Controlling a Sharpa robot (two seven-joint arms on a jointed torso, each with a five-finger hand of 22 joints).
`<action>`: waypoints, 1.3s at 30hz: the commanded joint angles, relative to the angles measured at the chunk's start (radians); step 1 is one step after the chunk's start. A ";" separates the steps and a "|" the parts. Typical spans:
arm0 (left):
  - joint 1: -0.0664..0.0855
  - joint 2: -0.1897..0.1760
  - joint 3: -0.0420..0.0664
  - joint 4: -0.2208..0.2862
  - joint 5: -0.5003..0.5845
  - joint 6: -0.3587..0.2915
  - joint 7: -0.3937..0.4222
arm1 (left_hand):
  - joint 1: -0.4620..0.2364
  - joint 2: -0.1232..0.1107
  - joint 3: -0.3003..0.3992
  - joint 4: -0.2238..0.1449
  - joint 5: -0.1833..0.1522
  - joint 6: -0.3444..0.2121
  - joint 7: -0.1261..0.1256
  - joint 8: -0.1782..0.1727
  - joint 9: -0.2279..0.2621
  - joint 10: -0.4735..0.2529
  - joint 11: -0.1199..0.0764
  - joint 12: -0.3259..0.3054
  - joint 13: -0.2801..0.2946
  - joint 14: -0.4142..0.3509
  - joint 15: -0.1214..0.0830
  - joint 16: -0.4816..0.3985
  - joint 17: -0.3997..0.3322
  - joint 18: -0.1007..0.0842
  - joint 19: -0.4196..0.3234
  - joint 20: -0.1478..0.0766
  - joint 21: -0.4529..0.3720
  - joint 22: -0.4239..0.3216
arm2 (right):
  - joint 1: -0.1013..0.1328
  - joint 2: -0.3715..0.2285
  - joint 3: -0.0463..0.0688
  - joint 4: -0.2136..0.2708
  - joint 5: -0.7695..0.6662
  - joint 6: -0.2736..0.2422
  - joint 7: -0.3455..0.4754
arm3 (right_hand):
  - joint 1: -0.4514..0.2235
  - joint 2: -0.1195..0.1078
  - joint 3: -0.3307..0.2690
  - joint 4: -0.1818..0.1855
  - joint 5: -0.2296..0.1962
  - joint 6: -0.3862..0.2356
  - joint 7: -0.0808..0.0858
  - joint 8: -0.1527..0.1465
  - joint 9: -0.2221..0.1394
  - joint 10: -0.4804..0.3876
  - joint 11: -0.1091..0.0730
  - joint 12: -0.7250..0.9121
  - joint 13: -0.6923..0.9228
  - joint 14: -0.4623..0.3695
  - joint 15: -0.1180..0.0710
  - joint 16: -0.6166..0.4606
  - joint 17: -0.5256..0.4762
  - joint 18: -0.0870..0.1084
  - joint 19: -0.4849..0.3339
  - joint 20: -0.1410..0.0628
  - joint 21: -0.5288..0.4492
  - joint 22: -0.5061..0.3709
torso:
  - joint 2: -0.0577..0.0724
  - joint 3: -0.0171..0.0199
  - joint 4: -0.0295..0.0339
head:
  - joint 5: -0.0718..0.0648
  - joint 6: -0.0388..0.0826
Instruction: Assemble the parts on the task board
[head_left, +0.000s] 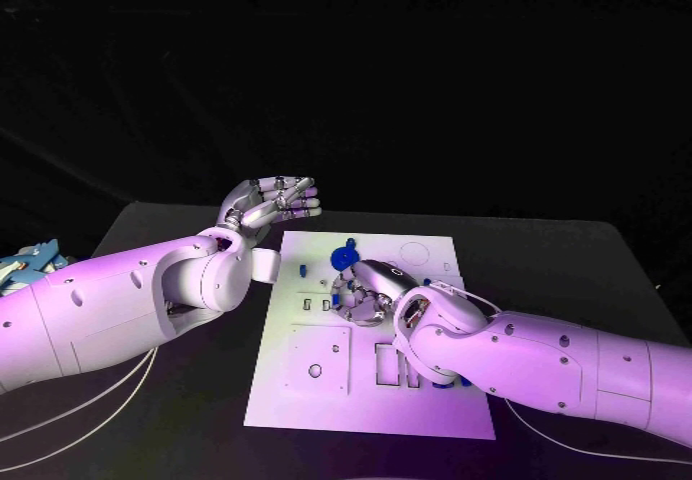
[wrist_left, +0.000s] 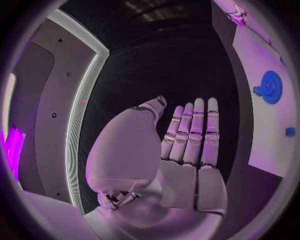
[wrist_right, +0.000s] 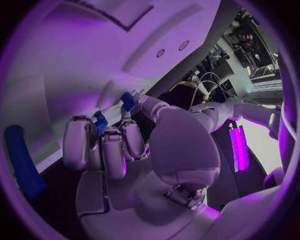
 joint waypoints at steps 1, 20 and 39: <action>0.001 0.001 0.001 0.001 -0.001 0.005 0.004 | -0.006 -0.009 0.005 -0.002 -0.006 0.007 0.005 -0.005 0.000 0.003 0.001 -0.005 0.000 -0.003 0.000 -0.006 0.002 0.004 -0.005 0.007 -0.005 -0.002 | -0.005 -0.001 -0.004 -0.003 -0.006 0.033 -0.007 | -0.005 -0.008 0.000 0.006 0.000 -0.007 0.001 -0.005 -0.002 -0.009 0.001 -0.006 0.032 0.101 -0.001 0.000 0.248 -0.002 -0.003 -0.002 -0.006 -0.001 | 0.000 0.0003 0.0001 | 0.000 -0.001; 0.001 0.000 0.001 0.000 -0.001 0.007 0.002 | -0.007 -0.009 0.007 -0.002 -0.005 0.007 0.006 -0.005 0.000 0.002 0.001 -0.005 -0.001 -0.003 0.000 -0.007 0.002 0.004 -0.007 0.008 -0.006 -0.002 | -0.006 -0.002 -0.004 -0.001 -0.012 0.015 -0.007 | -0.018 -0.033 -0.011 0.013 -0.003 -0.032 0.013 -0.021 -0.008 -0.021 0.012 -0.016 0.022 0.099 0.008 -0.002 0.242 0.000 -0.008 0.005 -0.017 -0.010 | 0.000 -0.0001 0.0003 | -0.001 -0.002; 0.001 0.000 0.001 0.000 -0.001 0.008 -0.001 | -0.006 -0.009 0.008 -0.003 -0.005 0.007 0.006 -0.005 0.000 0.002 0.001 -0.006 -0.001 -0.003 0.000 -0.008 0.002 0.004 -0.007 0.008 -0.006 -0.002 | -0.006 -0.002 -0.004 0.002 -0.012 -0.010 0.010 | -0.037 -0.080 -0.070 0.041 -0.032 -0.108 0.033 -0.071 -0.025 -0.055 0.031 -0.046 -0.008 0.097 0.025 -0.006 0.231 0.006 -0.022 0.021 -0.045 -0.030 | 0.000 -0.0001 -0.0004 | -0.001 -0.001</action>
